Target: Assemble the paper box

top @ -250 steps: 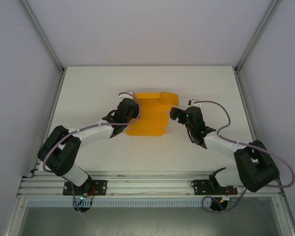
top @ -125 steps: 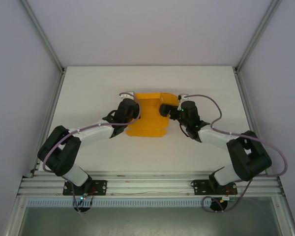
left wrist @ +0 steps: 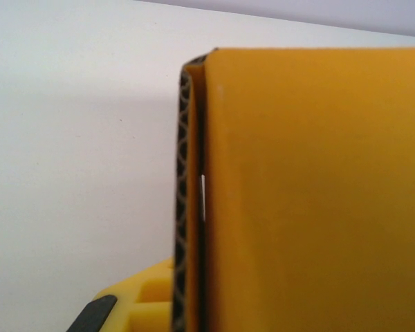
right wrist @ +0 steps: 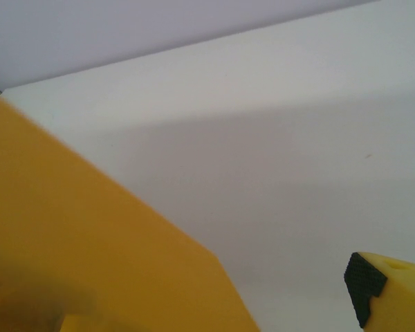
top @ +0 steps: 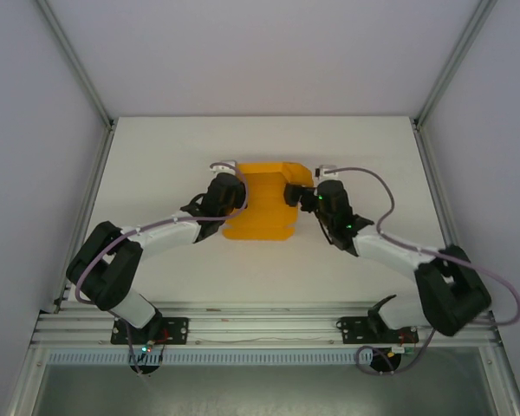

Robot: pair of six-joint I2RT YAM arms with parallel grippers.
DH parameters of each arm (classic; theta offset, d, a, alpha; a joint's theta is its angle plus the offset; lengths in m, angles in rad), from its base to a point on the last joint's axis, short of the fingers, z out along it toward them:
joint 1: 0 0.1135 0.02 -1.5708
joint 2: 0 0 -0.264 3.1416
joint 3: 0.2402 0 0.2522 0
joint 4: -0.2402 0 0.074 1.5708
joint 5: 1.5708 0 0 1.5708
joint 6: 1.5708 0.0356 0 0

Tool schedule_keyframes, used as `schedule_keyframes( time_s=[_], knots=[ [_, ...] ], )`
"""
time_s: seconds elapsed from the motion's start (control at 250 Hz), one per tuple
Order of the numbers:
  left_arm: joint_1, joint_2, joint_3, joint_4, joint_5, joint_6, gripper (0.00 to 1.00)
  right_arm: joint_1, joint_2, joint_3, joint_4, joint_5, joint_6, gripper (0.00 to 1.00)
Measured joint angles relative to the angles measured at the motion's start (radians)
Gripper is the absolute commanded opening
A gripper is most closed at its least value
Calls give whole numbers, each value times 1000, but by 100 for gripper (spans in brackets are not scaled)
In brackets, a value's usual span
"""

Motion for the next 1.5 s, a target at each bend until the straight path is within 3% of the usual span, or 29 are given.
schedule_keyframes(
  time_s=[0.248, 0.392, 0.476, 0.731, 0.911, 1.139, 1.315, 1.395, 1.499],
  knots=[
    [0, 0, 22, -6, -2, 37, 0, -144, -277, -41, -143, -10, -32, 100],
    [0, 0, 23, -6, 5, 46, 0, -292, -225, -8, -198, -69, -36, 99],
    [0, 0, 23, -6, 6, 51, 0, -319, -146, 39, -228, -136, -77, 96],
    [0, 0, 23, -6, 9, 52, 0, -311, 2, 153, -277, -485, -256, 91],
    [0, 0, 23, -6, 15, 64, 0, -247, 23, 177, -316, -603, -392, 88],
    [0, 1, 30, -11, 39, 71, 0, -182, 104, 249, -331, -644, -484, 77],
    [0, 3, 32, -18, 50, 71, 0, -140, 180, 305, -321, -601, -505, 68],
    [0, 9, 37, -24, 56, 71, 0, -106, 196, 312, -299, -540, -505, 61],
    [0, 13, 42, -28, 58, 71, 0, -61, 217, 316, -249, -436, -487, 44]
  ],
)
